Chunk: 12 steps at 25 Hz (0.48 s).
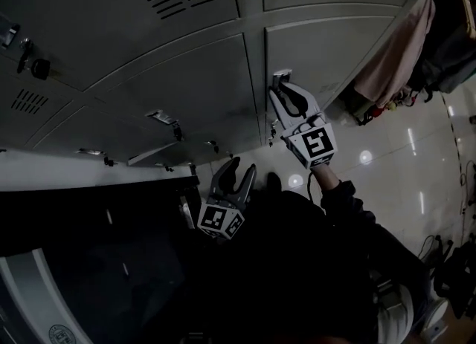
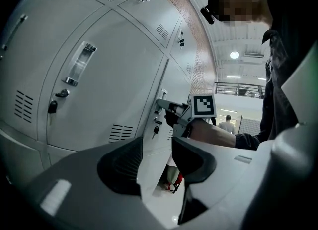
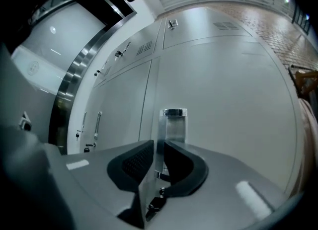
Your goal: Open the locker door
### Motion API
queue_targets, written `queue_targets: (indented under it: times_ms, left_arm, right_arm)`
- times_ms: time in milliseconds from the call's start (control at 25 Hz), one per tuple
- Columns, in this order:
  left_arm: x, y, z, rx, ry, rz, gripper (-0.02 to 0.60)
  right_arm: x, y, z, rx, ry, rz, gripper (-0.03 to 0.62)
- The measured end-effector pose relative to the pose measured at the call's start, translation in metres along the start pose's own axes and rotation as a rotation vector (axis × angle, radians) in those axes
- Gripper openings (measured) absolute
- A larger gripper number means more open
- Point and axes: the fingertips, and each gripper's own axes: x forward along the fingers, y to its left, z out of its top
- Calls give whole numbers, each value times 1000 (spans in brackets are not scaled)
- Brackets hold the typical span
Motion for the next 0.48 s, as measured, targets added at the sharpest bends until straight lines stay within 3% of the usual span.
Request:
queue_targets:
  times_ms: [320,400,480]
  left_arm:
    - [10,-10,10,28,0,-131,186]
    - [6,-10,10,24,5,-152,186]
    - [1,-8,6,16,19,-169,186]
  right_arm:
    - [-70,21,20,99,-64,101,63]
    - [-101,17,24,118,-96,73,65]
    - [-137,2,27,137,-129,-17,15]
